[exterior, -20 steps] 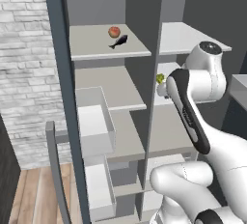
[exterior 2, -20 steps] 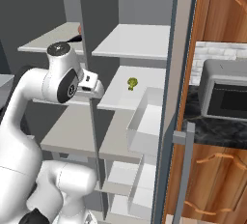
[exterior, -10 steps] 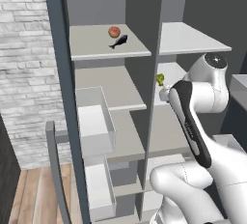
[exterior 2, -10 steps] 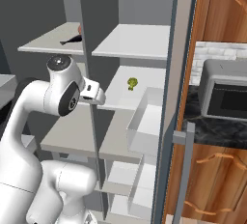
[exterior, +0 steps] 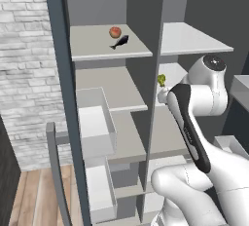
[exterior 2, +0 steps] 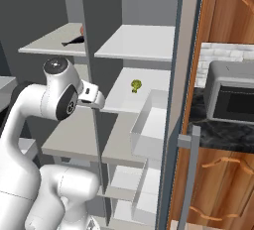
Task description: Pick up the frozen fish from the freezer, place it on any shelf in the fridge, and close the fridge and freezer doors when done.
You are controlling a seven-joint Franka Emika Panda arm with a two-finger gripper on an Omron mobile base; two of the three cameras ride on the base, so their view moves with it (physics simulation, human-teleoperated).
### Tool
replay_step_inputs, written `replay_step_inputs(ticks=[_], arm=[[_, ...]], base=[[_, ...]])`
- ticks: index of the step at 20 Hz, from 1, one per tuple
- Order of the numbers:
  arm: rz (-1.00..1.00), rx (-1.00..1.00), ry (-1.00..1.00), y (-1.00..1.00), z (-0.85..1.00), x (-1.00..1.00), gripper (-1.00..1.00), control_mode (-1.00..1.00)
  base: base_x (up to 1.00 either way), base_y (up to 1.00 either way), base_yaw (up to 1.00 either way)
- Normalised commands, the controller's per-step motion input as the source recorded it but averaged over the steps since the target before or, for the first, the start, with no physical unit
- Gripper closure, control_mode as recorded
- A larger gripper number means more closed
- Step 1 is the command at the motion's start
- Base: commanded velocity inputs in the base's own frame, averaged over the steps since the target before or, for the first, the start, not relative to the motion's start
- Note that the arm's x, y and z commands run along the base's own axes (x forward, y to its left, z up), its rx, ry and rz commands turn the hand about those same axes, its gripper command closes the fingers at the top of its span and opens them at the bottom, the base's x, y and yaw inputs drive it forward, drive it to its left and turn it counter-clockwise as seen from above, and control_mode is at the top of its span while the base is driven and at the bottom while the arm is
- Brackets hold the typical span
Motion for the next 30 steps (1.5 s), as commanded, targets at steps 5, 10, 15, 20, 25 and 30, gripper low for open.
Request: replay_step_inputs(ticks=[5, 10, 15, 20, 25, 30], arm=[[0.00, 0.00, 0.00, 0.00, 0.00, 0.00, -1.00, -1.00], [0.00, 0.00, 0.00, 0.00, 0.00, 0.00, -1.00, -1.00], [0.00, 0.00, 0.00, 0.00, 0.00, -0.01, -1.00, -1.00], [0.00, 0.00, 0.00, 0.13, 0.00, -0.01, -1.00, -1.00], [0.00, 0.00, 0.00, 0.00, 0.00, 0.00, -1.00, 1.00], [0.00, 0.00, 0.00, 0.00, 0.00, 0.00, -1.00, 1.00]], base=[[0.00, 0.00, 0.00], [0.00, 0.00, 0.00], [0.00, 0.00, 0.00], [0.00, 0.00, 0.00], [-0.01, 0.41, -0.03], [0.00, 0.30, -0.04]])
